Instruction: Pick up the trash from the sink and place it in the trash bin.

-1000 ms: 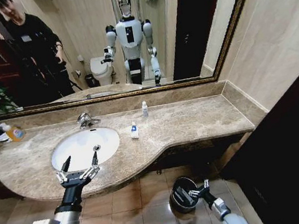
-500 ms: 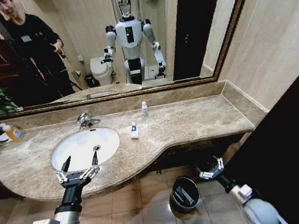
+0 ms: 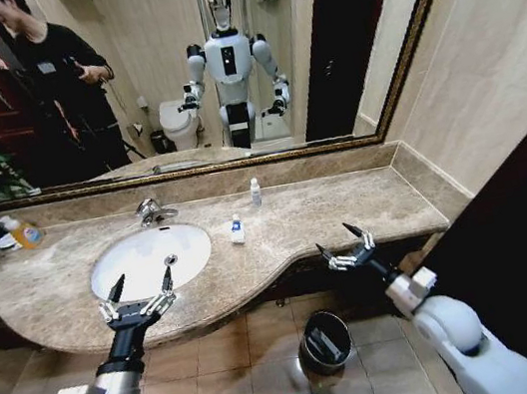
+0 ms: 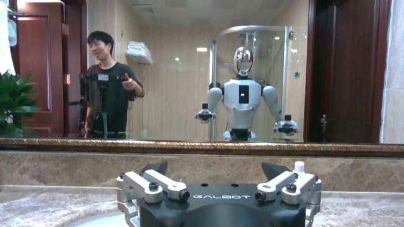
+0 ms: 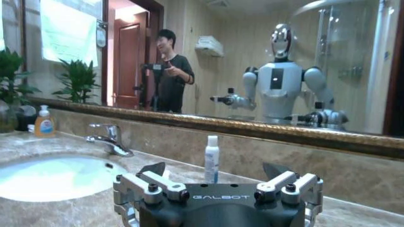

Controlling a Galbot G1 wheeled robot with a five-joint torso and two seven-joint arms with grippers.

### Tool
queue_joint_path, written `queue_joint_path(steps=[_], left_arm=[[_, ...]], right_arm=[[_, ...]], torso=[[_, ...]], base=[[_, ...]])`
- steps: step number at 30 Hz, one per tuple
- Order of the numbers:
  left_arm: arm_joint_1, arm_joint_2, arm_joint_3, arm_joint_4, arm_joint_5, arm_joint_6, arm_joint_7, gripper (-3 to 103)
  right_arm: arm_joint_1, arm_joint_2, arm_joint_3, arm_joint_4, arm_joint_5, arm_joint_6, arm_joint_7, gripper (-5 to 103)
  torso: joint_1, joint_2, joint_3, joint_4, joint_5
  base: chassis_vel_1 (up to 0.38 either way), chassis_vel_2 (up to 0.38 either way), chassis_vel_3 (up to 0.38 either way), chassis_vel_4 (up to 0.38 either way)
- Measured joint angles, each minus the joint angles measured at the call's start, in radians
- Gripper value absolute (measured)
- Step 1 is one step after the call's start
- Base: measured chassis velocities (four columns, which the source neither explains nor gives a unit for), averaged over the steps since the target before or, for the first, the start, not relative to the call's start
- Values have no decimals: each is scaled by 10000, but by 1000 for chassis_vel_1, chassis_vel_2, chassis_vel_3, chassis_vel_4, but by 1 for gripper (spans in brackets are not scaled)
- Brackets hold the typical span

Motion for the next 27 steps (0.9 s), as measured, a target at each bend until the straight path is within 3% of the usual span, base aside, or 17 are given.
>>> queue_joint_path(steps=[7, 10, 16, 21, 27], left_arm=[[0, 0, 0, 0, 0, 0, 0, 100], [0, 0, 0, 0, 0, 0, 0, 100], [0, 0, 0, 0, 0, 0, 0, 100], [0, 0, 0, 0, 0, 0, 0, 100], [0, 0, 0, 0, 0, 0, 0, 100]], right_arm=[[733, -435, -310, 452, 964, -1101, 327, 100], [1547, -886, -644, 396, 1690, -1484, 937, 100], [2690, -1268, -1241, -490, 2161, -1328, 1079, 100], [4510, -1670, -2755, -1978, 2762, -931, 532, 100], [5875, -1362, -3838, -2978, 2815, -819, 206, 100]], torso=[[-1, 0, 0, -1, -1], [0, 0, -1, -1, -4], [0, 0, 0, -2, 0], [0, 0, 0, 0, -3], [1, 0, 0, -1, -2]], base=[[0, 0, 0, 0], [0, 0, 0, 0], [0, 0, 0, 0], [0, 0, 0, 0], [0, 0, 0, 0]])
